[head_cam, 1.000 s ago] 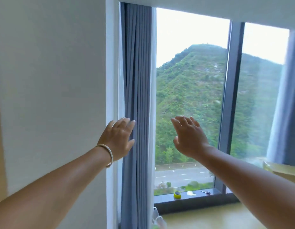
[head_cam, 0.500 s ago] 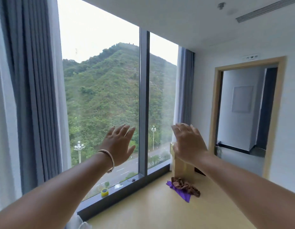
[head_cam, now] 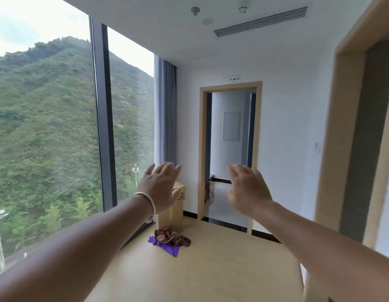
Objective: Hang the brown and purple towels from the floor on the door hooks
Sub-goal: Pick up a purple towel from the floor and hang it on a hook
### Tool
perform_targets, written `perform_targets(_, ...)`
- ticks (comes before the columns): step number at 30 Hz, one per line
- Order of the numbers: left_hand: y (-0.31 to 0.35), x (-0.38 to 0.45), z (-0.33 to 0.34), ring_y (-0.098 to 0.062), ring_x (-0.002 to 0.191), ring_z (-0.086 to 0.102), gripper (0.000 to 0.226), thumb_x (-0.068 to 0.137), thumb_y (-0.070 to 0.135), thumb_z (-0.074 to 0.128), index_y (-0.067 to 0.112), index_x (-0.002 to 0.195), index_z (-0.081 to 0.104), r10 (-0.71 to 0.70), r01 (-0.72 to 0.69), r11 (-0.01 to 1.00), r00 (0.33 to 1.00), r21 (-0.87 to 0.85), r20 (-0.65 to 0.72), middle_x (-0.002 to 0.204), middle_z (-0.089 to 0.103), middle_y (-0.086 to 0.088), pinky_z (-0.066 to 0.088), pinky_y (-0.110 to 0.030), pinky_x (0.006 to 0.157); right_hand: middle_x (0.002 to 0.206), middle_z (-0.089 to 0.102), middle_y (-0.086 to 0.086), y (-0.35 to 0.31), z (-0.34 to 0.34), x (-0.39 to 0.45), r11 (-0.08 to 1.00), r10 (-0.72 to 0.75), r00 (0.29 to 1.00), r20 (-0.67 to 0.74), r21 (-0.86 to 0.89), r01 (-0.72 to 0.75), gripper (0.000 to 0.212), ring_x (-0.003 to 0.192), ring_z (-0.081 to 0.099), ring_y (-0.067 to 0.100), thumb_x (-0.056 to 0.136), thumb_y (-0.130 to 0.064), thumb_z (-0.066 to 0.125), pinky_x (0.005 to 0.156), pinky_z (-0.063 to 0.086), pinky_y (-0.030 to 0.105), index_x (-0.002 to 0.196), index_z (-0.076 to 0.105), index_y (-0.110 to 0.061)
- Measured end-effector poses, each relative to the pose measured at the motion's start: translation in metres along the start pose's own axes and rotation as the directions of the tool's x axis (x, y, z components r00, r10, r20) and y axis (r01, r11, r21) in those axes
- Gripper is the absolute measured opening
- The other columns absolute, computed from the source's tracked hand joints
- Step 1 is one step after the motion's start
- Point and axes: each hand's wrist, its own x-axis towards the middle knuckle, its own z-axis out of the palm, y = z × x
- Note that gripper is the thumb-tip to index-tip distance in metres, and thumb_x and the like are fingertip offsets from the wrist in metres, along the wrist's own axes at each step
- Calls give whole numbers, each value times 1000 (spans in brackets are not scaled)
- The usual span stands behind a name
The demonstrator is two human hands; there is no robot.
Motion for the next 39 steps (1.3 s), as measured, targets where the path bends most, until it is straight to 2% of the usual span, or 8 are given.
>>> perform_targets(4,41,35,19,-18,145,18,68,95,53,34,22,151,13,44,-46,996,999,-79,-27,156,23,0,11,-43,120,146,37,4,44,8,-13,997,53,998,46,-67,-49,60,134,33,23,88,-24,47,115,21,41,145,30,-15)
perform_targets(11,87,87,75,-20,143,22,68,95,53,36,20,150,16,160,-162,978,987,-134,-25,153,28,-1,14,-46,118,153,27,4,100,33,-9,975,181,978,107,-146,-165,64,141,23,22,90,-24,44,119,13,41,150,21,-15)
perform_targets(14,93,121,102,-20,144,20,68,95,55,35,21,151,14,192,-195,971,981,-138,-35,154,27,-1,13,-46,117,152,28,4,117,47,3,964,222,969,106,-172,-202,61,140,23,21,90,-21,42,118,12,41,148,25,-15)
perform_targets(25,85,257,191,-21,145,19,69,95,58,30,24,152,11,271,-293,925,955,-242,-122,156,24,0,11,-46,118,156,21,3,165,104,92,905,361,928,91,-274,-325,65,143,18,20,90,-24,42,118,13,38,151,18,-16)
perform_targets(32,100,316,250,-20,144,20,68,95,56,32,23,151,13,315,-330,898,944,-290,-99,155,26,0,13,-47,118,155,21,3,190,151,129,896,381,917,115,-290,-336,65,142,18,22,90,-22,41,118,13,38,151,19,-17)
perform_targets(39,130,388,298,-21,144,20,69,95,56,33,23,152,11,330,-347,889,938,-300,-106,155,26,-1,12,-47,118,154,22,4,256,205,175,881,410,903,128,-312,-356,64,142,19,21,90,-22,42,118,13,39,150,19,-16)
